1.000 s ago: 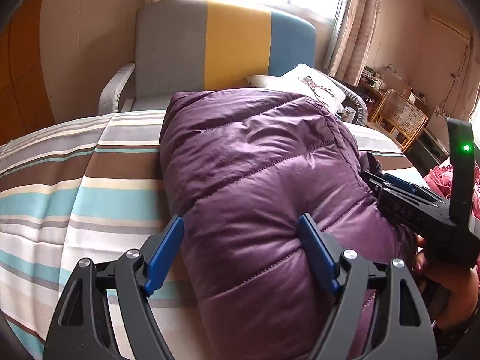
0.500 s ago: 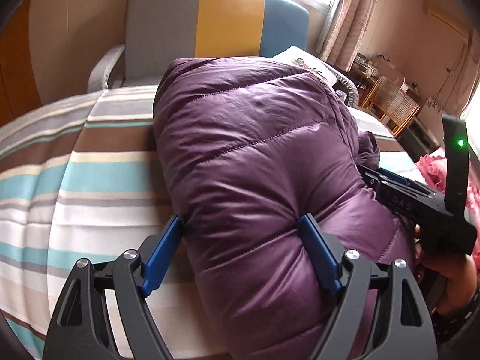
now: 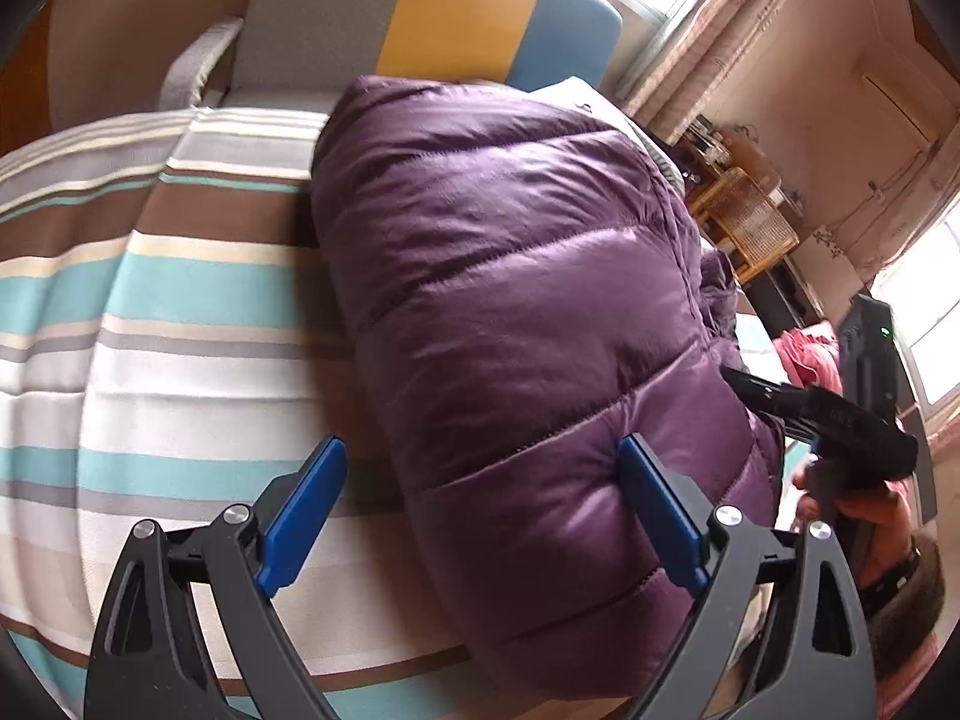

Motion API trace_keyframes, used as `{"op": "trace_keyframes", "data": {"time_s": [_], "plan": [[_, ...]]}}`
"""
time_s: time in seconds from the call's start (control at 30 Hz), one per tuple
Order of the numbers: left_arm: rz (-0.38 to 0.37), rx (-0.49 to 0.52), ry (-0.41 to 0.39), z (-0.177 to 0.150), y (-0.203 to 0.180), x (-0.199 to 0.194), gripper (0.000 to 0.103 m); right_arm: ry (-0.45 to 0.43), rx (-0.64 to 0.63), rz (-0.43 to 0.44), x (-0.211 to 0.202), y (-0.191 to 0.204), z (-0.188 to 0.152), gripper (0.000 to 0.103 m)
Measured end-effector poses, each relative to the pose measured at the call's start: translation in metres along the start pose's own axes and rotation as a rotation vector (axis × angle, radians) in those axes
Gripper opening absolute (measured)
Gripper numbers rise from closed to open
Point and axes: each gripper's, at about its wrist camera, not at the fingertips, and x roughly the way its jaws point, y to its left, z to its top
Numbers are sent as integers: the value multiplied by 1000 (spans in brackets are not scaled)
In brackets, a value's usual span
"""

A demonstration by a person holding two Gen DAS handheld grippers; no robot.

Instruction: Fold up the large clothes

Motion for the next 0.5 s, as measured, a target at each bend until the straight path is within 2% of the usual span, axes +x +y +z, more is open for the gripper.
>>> {"op": "trace_keyframes", "data": {"time_s": [0.1,0.17,0.2,0.27,0.3,0.37,0.5], "plan": [[-24,15,32,3,-2,9,91,24,35,56,14,-7,5,94],[-34,21,39,4,-4,13,90,35,78,118,21,-14,7,89],[-52,20,49,5,-5,17,86,31,100,142,25,-16,7,89],[-57,23,49,4,-8,21,85,16,82,167,27,-15,6,84],[-59,27,48,3,-10,23,80,11,79,176,26,-15,4,78],[-52,49,40,2,-14,24,74,0,84,224,25,-14,0,58],[-14,118,22,2,-29,19,57,-25,39,227,13,-5,-4,44]]}}
